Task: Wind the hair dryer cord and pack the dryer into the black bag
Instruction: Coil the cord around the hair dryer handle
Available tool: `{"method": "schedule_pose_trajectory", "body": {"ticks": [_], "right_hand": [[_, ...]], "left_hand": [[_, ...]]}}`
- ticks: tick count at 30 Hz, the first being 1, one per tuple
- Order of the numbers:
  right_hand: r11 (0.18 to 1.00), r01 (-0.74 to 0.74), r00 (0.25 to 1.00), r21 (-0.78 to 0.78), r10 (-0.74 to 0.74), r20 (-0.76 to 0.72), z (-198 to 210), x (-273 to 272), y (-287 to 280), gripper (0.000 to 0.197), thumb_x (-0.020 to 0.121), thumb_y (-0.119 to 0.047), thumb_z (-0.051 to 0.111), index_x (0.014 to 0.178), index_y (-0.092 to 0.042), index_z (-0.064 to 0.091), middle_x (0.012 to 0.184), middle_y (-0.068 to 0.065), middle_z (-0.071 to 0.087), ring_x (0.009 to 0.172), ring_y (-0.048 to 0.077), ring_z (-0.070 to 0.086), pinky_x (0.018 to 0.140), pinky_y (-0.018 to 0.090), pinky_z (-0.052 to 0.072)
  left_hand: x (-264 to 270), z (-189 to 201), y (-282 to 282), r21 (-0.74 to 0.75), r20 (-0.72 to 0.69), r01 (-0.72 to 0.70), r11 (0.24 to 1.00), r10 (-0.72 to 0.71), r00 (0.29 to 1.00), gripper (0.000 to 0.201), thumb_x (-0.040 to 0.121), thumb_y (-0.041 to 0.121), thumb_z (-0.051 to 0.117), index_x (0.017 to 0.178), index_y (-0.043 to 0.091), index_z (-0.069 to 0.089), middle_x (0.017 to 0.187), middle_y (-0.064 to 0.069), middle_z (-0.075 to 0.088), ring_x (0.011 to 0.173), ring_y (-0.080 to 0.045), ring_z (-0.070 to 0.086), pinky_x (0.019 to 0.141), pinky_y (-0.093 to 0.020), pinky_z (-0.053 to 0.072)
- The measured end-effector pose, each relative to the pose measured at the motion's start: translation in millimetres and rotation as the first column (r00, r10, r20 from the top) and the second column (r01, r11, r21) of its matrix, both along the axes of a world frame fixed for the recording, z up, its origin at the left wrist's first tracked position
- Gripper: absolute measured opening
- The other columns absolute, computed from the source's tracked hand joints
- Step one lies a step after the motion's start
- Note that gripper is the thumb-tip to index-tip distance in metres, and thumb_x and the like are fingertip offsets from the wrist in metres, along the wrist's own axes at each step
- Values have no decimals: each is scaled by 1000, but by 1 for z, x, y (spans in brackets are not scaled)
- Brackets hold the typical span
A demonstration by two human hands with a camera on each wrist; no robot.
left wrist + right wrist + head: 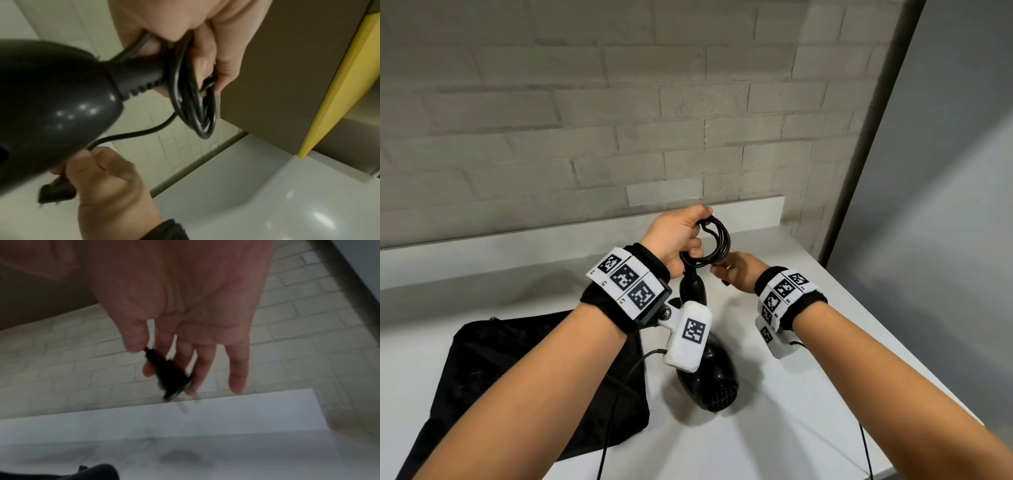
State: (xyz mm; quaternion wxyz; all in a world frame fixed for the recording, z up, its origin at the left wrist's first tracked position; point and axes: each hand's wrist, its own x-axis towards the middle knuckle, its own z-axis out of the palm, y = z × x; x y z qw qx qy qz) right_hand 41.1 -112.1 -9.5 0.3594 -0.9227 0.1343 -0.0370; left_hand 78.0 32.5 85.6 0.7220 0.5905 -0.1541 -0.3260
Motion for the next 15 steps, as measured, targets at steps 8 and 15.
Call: {"method": "schedule_pose_trajectory", "body": {"ticks": [8,15], "right_hand": [[965,-111,994,236,104,40,22,-6,16,3,84,-13,60,81,-13,61,73,-1,59,71,11,56,62,12,44],[844,-88,958,530,-75,278,39,-12,7,28,87,5,39,66,-10,48,32,-11,44,27,1,34,43,20,41]], "left_hand": [[3,-2,-7,-42,86,-32,999,36,996,26,89,5,52,67,14,44,29,12,22,23,-3,15,32,-9,16],[16,-1,2,-28,100,-57,998,60,993,30,90,11,52,64,19,39,30,13,21,24,-3,14,33,-9,14]]}}
